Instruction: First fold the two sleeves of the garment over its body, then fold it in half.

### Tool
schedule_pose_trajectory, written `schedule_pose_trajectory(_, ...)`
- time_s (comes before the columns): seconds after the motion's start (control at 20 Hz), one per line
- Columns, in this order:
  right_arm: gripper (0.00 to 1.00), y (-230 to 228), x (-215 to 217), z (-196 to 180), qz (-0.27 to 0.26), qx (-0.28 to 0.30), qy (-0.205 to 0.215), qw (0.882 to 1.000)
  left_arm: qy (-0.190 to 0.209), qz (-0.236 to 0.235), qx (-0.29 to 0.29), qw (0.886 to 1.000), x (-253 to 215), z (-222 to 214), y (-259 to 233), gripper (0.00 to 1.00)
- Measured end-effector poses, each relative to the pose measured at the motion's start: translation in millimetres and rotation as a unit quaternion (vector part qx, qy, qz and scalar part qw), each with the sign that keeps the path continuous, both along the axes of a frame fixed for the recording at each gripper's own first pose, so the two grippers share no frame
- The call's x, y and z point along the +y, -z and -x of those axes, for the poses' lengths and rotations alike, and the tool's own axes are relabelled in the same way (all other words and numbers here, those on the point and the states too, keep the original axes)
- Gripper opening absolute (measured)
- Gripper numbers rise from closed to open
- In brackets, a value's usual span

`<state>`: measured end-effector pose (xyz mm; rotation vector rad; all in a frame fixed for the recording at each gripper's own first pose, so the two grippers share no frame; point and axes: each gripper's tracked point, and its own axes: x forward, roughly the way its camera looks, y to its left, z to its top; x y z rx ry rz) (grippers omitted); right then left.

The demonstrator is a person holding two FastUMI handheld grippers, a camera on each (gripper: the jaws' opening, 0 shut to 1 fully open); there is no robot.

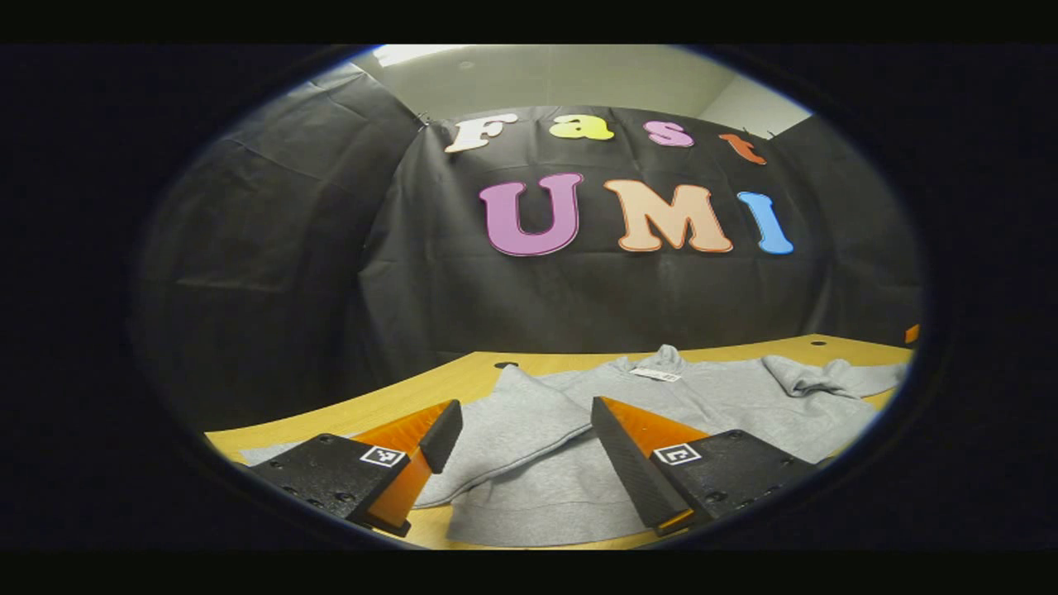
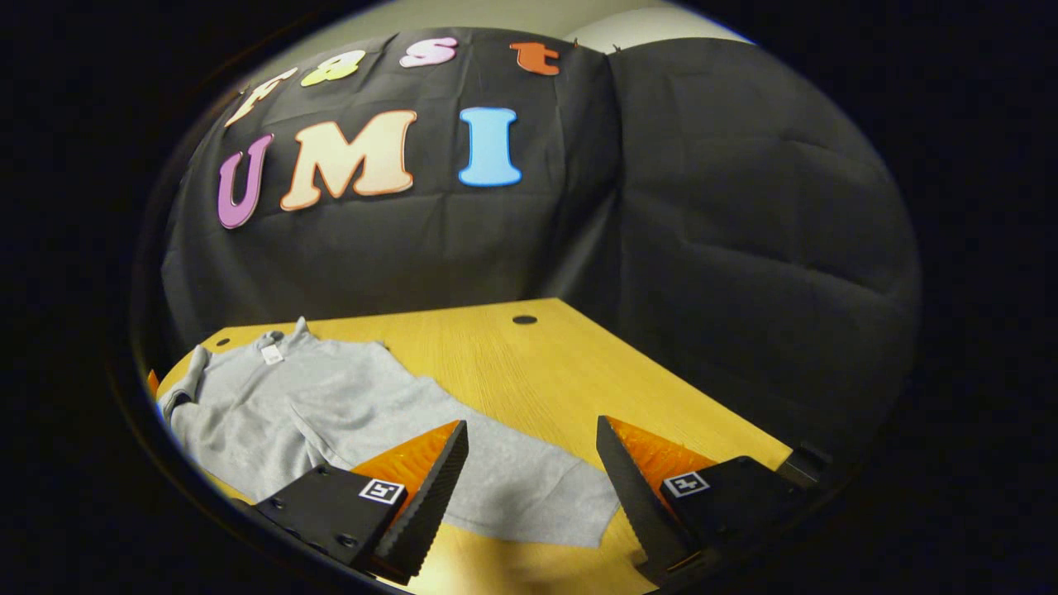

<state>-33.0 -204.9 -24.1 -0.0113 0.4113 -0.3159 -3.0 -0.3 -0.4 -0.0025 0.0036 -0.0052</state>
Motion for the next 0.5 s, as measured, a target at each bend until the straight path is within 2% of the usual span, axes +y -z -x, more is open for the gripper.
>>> schedule_pose_trajectory(0.05,0.97,9.2,-1.5,3.8,-0.003,0.018,0.002,1.000,0.000,0.000,0.000,1.000,0.1,0.4,-0.2,0.93)
schedule_pose_trajectory(0.1,0.93,16.5,-3.2,6.8,-0.005,0.033,0.003,0.999,0.000,0.000,0.000,1.000,-0.5,-0.1,0.1,0.93)
schedule_pose_trajectory(0.15,0.98,22.6,-4.6,9.5,-0.007,0.044,0.003,0.999,0.000,0.000,0.000,1.000,0.0,-0.5,0.0,0.93)
schedule_pose_trajectory(0.5,0.98,48.3,-3.2,16.2,-0.030,0.095,0.002,0.995,0.000,0.000,0.000,1.000,0.6,-0.1,0.3,0.93)
